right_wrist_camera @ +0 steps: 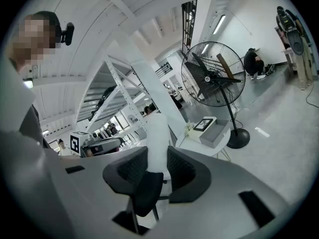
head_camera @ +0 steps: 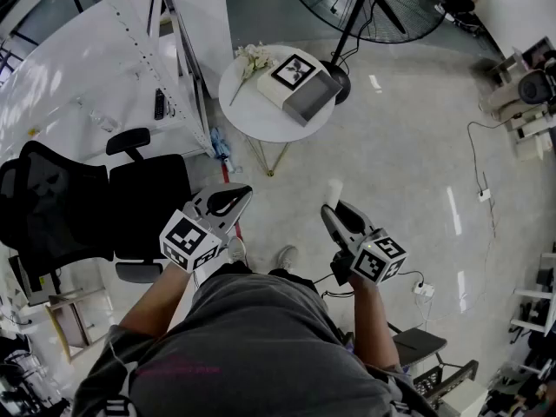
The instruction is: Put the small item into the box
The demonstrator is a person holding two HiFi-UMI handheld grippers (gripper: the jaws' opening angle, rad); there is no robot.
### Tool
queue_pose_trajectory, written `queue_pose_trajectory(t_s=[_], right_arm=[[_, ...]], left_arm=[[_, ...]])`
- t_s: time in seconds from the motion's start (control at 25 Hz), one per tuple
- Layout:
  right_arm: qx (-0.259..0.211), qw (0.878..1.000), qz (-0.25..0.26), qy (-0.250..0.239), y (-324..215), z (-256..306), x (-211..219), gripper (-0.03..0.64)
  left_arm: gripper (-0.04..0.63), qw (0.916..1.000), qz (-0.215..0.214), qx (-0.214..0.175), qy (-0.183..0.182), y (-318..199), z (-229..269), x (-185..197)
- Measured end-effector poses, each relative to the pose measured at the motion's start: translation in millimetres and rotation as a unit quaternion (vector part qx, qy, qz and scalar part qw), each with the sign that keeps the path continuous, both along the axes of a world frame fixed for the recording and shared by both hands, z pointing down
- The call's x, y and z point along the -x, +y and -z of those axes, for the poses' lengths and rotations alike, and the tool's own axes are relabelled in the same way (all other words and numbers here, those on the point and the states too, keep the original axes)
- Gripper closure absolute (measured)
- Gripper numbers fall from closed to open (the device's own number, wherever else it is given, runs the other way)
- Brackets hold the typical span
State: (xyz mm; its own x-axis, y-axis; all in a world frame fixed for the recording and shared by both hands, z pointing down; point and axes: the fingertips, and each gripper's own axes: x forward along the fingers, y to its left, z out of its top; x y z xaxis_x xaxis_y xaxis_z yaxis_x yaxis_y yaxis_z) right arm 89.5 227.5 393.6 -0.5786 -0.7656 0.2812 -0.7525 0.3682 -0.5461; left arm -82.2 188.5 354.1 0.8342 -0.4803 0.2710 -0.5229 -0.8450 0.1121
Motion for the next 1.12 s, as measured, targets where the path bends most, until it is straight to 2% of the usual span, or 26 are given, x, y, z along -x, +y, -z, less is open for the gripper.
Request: queue_pose_trajectory(t_s=[0.48, 1.12], right_arm=[[-0.014, 1.000, 0.021, 0.002, 2.3, 4.9, -15.1, 0.488], [-0.016, 0.998, 0.054, 0.001, 16.6, -5.2, -64.4, 0.488]], left_arm=[[0.581, 0.9999, 0.016, 0.002, -0.003, 12.1, -3.0, -20.3], [0.581, 0.9988, 0.048, -0.006, -0.006, 39.8, -5.0, -66.7]])
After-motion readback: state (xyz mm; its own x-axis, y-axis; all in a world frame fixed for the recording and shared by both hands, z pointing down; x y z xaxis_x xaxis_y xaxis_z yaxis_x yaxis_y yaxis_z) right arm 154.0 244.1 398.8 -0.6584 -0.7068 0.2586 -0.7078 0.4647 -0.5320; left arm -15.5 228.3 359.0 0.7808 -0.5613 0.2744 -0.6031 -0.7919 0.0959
